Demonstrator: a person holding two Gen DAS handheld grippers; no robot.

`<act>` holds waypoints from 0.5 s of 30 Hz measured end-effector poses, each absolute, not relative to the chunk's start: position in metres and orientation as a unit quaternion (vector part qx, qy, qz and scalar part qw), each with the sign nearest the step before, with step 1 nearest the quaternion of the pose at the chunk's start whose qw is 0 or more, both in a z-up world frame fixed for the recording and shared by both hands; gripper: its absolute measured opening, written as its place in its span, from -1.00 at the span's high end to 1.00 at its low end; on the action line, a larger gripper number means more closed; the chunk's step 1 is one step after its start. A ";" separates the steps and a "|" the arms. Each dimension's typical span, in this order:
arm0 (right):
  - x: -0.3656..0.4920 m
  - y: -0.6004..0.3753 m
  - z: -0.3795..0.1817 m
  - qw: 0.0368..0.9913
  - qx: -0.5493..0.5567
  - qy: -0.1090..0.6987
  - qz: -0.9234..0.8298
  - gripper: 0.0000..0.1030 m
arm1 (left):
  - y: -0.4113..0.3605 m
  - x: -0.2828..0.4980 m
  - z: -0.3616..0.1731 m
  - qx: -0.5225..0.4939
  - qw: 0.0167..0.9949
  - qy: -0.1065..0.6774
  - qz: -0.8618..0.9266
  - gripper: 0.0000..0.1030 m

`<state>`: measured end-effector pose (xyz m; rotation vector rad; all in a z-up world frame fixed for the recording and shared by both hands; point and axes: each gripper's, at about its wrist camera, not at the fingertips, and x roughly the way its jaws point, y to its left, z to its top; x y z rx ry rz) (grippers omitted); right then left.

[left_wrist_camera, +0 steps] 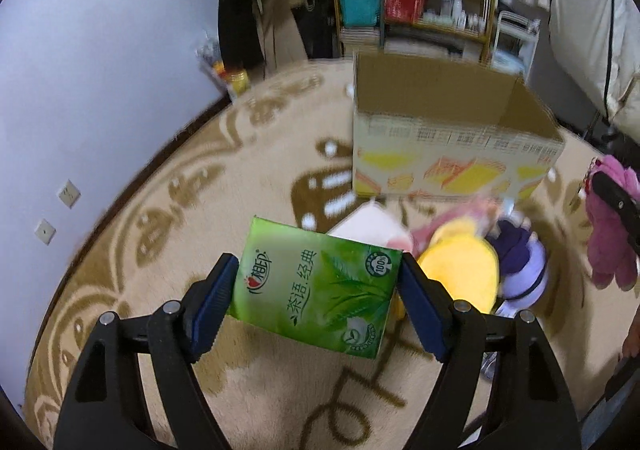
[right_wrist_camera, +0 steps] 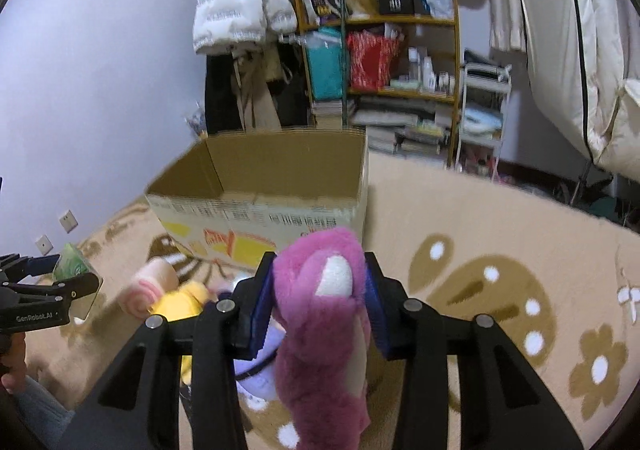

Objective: Organize soft objects
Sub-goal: 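Close the left tool on the green tissue pack while the right tool grips the pink plush, then carry both held items over the cardboard box and open both tools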

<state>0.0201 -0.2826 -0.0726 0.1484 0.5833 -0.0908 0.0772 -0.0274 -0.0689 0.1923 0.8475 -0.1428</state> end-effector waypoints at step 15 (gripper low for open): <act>0.034 -0.277 -0.009 0.978 0.054 0.197 -0.034 0.15 | -0.060 0.064 0.015 0.110 0.960 0.235 -0.107 -0.53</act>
